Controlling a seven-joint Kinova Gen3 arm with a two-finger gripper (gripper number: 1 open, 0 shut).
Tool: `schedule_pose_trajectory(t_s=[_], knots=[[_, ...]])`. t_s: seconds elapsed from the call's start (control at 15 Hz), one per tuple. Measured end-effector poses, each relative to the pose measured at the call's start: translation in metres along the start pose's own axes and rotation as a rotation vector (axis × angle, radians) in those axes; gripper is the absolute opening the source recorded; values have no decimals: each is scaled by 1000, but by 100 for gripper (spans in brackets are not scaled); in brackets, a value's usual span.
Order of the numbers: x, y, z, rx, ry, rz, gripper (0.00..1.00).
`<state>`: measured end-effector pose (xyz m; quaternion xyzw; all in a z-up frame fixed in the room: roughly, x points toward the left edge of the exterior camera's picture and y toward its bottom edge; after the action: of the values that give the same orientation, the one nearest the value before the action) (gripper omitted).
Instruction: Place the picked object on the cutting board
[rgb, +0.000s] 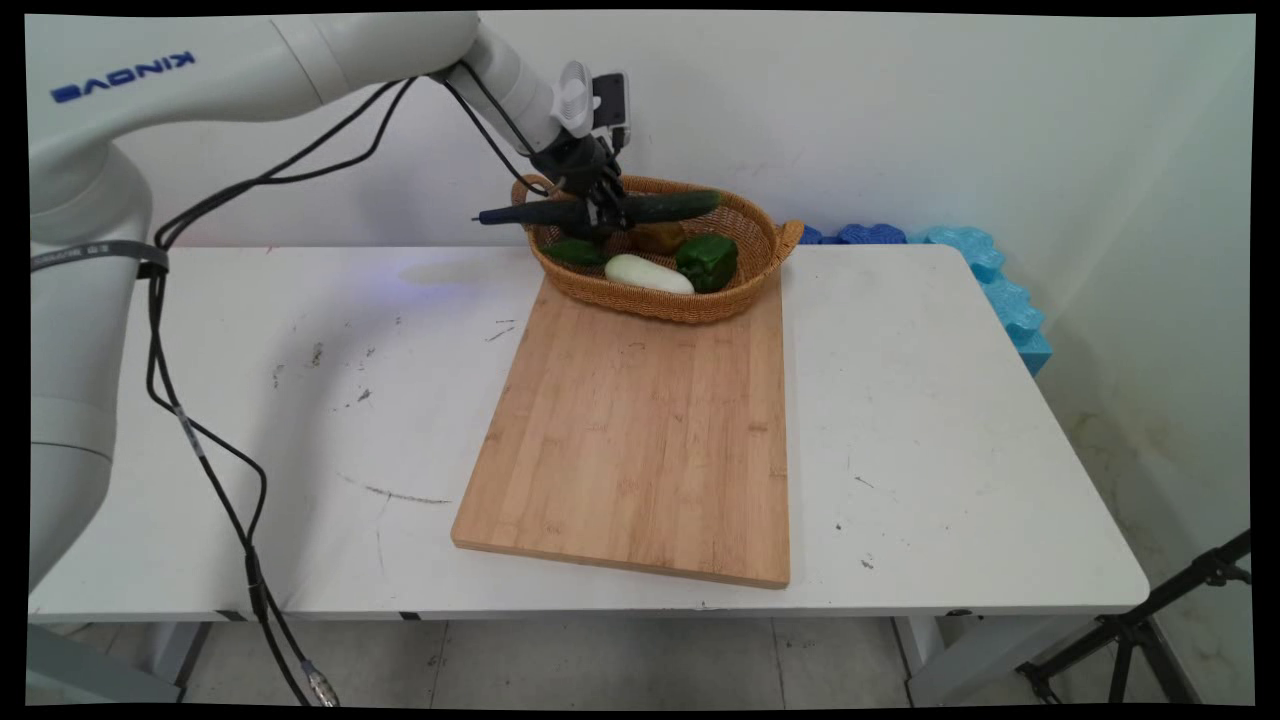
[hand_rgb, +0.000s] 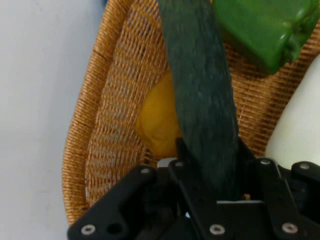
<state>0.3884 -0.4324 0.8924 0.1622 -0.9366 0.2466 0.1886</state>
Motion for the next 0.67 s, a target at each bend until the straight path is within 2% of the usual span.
schedule_pose_trajectory(t_s=[0.33, 0.67], knots=[[9, 11, -28, 6, 26, -1, 0], [19, 28, -56, -4, 53, -3, 0]])
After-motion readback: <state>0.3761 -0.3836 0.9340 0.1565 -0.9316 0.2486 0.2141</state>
